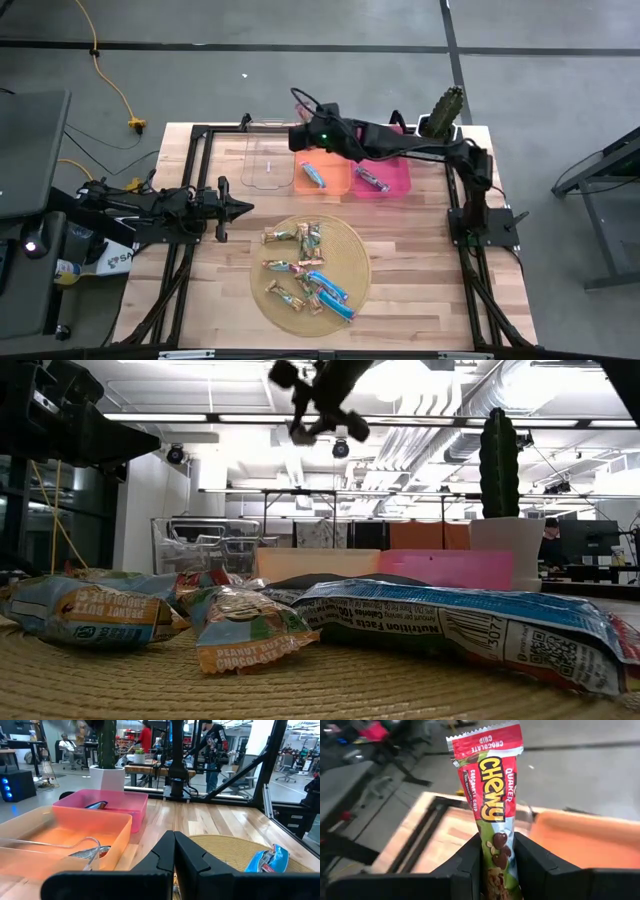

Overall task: Pick and place Granola Bars by type
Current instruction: Put the red granola bar into the orange bin

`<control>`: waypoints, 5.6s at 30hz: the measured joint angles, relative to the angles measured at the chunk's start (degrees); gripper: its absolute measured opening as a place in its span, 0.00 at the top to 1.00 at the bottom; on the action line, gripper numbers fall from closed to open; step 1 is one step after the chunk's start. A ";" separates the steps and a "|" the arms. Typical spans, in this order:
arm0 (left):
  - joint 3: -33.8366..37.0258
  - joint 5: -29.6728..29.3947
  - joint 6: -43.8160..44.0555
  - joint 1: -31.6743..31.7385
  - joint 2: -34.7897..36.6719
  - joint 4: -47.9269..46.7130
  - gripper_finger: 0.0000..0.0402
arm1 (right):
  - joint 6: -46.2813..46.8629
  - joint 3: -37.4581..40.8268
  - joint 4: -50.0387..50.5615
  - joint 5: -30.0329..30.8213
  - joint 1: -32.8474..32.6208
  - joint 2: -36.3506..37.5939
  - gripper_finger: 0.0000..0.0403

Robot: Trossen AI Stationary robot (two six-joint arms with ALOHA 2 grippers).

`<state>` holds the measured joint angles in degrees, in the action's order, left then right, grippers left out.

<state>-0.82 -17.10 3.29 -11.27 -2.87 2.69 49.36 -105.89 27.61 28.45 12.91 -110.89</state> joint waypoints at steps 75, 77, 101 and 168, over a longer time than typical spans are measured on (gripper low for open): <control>0.02 0.04 0.00 0.00 0.00 -0.02 1.00 | -5.49 8.26 7.18 -25.97 7.39 -13.32 0.60; 0.00 0.04 0.00 0.00 0.00 -0.01 1.00 | -7.20 8.24 6.76 -26.00 7.39 -12.53 0.60; 0.00 0.00 0.00 0.00 0.00 0.00 1.00 | -22.59 8.11 4.89 -40.53 2.95 5.92 0.60; 0.00 0.00 0.00 0.00 0.00 -0.01 1.00 | 21.38 8.17 17.49 -28.47 -44.17 -11.18 0.43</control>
<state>-0.82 -17.10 3.29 -11.27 -2.87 2.68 70.74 -97.71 45.10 -0.02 -31.26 -122.07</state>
